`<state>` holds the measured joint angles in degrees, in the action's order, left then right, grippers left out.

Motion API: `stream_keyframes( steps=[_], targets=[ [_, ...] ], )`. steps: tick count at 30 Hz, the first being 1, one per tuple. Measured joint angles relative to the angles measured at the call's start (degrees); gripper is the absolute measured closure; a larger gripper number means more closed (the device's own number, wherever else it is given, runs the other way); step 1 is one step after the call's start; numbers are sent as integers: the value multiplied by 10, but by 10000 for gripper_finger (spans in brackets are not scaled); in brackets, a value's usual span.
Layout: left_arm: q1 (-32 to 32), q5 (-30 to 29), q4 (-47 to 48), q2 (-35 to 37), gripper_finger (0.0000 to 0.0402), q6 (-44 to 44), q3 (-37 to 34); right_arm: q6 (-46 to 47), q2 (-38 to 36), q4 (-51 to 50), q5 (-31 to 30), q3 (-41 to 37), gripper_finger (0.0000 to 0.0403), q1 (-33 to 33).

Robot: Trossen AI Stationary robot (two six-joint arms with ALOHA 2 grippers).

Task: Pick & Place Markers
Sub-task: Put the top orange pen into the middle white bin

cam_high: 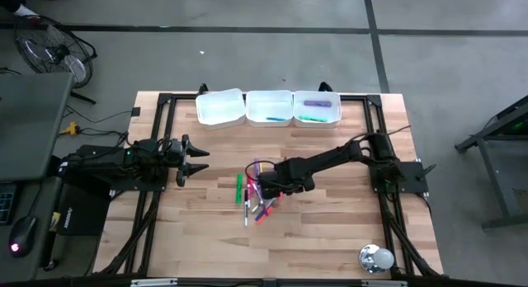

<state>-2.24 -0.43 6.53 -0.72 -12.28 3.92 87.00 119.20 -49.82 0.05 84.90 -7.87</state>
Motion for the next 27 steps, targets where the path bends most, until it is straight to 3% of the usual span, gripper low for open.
stream_keyframes(
  steps=[18,27],
  targets=[
    [0,0,0,0,182,0,0,-11,3,-63,-12,0,181,0],
    [0,0,0,0,182,0,0,-83,3,-79,-20,0,181,0]
  ],
)
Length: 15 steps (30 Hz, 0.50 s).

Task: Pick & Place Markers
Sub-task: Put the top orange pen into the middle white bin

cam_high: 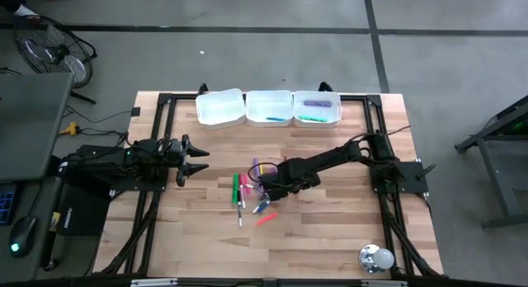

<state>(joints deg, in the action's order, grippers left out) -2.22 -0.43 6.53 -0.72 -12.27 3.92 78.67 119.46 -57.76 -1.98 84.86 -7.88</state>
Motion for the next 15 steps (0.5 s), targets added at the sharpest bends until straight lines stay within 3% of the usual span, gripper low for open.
stream_keyframes(
  steps=[4,15],
  targets=[
    [0,0,0,0,182,0,0,-76,-1,2,-2,-7,181,2],
    [0,0,0,0,182,0,0,-148,-6,71,26,-56,183,9]
  ],
)
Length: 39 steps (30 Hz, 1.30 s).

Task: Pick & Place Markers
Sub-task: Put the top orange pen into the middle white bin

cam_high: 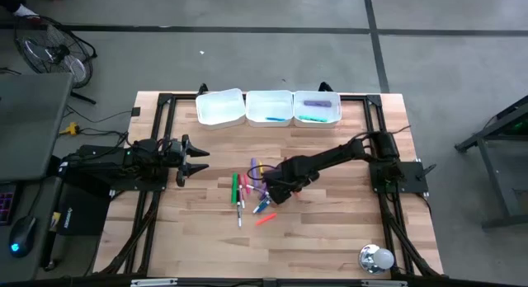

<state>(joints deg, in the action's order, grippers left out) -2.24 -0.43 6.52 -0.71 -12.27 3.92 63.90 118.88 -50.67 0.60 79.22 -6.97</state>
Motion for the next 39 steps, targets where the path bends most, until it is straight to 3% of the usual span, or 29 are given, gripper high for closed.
stream_keyframes(
  steps=[7,26,39],
  targets=[
    [0,0,0,0,182,0,0,-52,1,-4,2,0,219,11],
    [0,0,0,0,182,0,0,-87,2,-4,18,-2,373,18],
    [0,0,0,0,182,0,0,-105,-14,-2,30,-3,376,25]
  ],
)
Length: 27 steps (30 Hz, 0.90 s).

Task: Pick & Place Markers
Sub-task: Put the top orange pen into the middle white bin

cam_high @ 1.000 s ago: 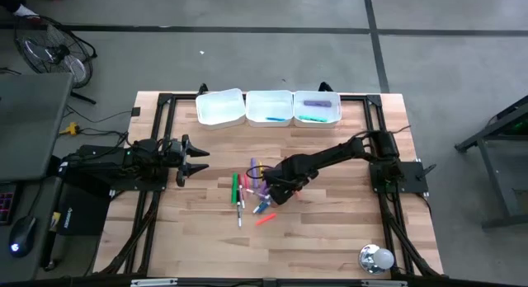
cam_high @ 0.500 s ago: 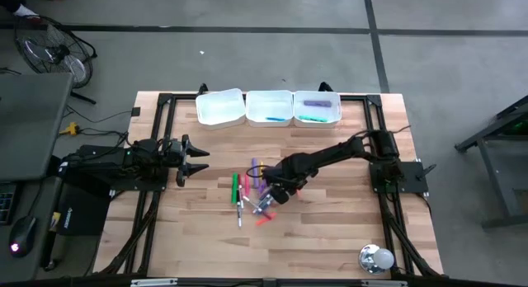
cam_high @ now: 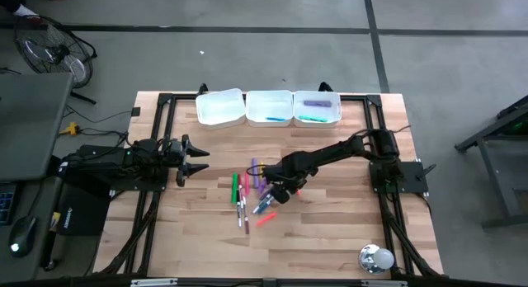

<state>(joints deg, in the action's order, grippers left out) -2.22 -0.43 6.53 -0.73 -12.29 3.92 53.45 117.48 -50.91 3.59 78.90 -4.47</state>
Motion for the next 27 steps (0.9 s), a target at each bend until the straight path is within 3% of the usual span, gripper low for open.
stream_keyframes(
  steps=[13,27],
  targets=[
    [0,0,0,0,182,0,0,-65,-49,-9,9,8,377,52],
    [0,0,0,0,182,0,0,-285,-52,-22,15,136,378,188]
  ],
)
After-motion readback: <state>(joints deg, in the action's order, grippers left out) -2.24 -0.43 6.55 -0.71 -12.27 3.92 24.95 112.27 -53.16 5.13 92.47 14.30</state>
